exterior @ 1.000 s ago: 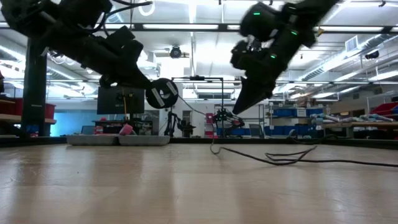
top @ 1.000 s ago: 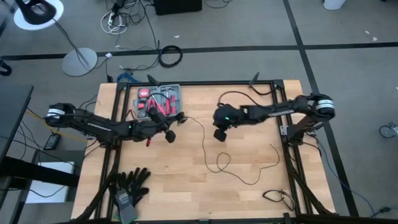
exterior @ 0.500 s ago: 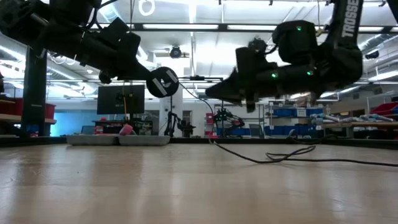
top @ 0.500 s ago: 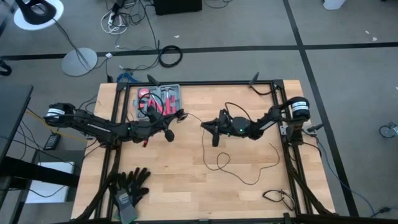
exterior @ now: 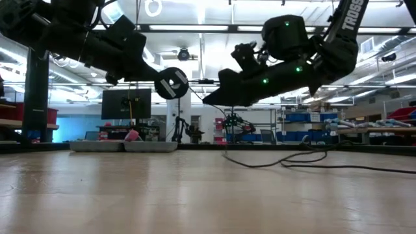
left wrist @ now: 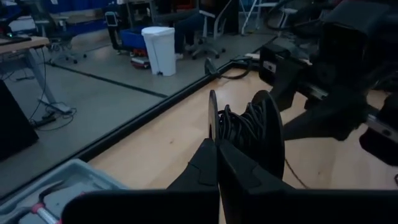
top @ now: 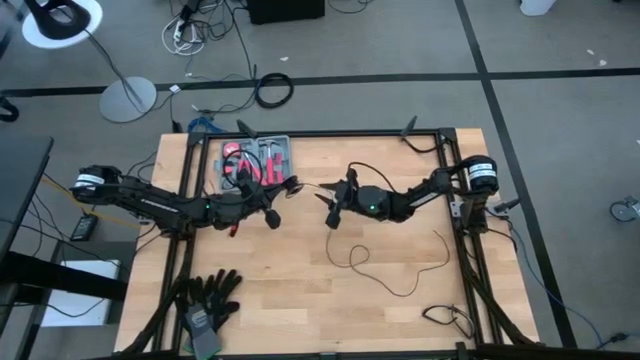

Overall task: Coil cords
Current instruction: Coil the black wire onto the spool

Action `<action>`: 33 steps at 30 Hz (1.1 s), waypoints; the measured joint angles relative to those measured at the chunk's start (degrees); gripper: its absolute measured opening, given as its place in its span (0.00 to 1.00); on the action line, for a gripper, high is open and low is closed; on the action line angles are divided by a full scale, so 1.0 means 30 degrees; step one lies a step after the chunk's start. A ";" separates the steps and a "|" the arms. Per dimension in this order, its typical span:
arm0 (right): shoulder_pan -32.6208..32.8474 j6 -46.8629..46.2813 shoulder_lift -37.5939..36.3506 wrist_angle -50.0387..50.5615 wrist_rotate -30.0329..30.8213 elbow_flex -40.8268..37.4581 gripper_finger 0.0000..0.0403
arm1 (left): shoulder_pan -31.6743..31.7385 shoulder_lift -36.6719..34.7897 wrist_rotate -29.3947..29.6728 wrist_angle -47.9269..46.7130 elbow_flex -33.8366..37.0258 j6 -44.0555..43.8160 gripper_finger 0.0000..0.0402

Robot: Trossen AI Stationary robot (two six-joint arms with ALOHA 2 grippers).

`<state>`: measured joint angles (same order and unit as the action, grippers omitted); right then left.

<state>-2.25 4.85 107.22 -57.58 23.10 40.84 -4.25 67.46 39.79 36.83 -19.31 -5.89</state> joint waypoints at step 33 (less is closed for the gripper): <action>0.0251 -0.0164 -0.0007 0.2064 0.2434 0.0363 0.16 | 0.0022 0.0000 0.0291 0.0092 -0.0007 0.0405 0.00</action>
<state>-1.50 4.36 107.20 -51.39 30.40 41.93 -4.19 67.46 40.66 37.10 -19.33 -4.67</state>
